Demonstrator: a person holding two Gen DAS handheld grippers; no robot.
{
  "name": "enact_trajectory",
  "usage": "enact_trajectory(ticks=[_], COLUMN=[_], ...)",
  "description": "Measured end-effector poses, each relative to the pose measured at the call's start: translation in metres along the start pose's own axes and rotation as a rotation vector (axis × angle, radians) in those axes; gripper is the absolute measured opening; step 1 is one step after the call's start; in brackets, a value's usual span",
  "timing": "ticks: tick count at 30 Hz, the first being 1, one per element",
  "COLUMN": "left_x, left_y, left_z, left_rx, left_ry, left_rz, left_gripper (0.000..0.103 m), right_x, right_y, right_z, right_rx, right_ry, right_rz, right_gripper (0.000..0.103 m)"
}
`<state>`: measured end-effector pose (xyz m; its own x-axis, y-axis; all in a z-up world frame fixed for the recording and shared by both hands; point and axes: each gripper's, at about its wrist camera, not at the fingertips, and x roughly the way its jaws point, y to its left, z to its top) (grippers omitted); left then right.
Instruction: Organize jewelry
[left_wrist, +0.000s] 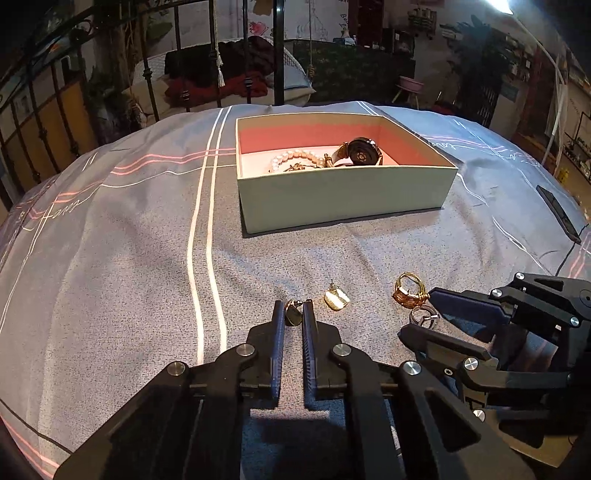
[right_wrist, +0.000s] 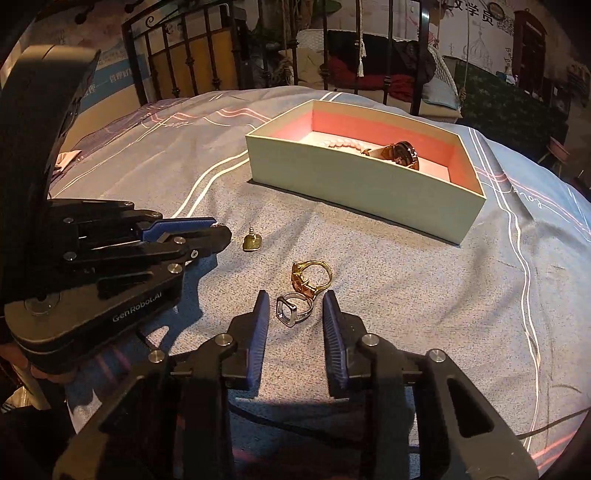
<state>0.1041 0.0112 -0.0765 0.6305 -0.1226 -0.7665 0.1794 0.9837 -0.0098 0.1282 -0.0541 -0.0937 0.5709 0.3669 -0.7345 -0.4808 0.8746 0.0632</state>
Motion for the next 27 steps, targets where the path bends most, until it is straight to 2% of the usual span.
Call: enact_trajectory(ticks=[3, 17, 21, 25, 27], left_x=[-0.001, -0.003, -0.007, -0.015, -0.017], left_y=[0.001, -0.004, 0.0, 0.009, 0.015], left_z=[-0.001, -0.003, -0.005, -0.011, -0.015], left_rx=[-0.015, -0.005, -0.027, -0.081, -0.114], left_ry=[-0.002, -0.004, -0.014, -0.043, -0.043], left_rz=[-0.007, 0.029, 0.003, -0.076, -0.093], left_gripper=[0.009, 0.009, 0.009, 0.009, 0.009], right_x=[-0.001, -0.008, -0.011, -0.012, -0.012], right_y=[-0.003, -0.005, -0.006, -0.007, -0.008], right_z=[-0.002, -0.011, -0.013, -0.015, -0.015], right_rx=[0.011, 0.041, 0.045, 0.05, 0.053], right_ry=[-0.009, -0.045, -0.051, -0.055, -0.056], right_rz=[0.016, 0.034, 0.037, 0.045, 0.048], right_gripper=[0.021, 0.021, 0.021, 0.021, 0.021])
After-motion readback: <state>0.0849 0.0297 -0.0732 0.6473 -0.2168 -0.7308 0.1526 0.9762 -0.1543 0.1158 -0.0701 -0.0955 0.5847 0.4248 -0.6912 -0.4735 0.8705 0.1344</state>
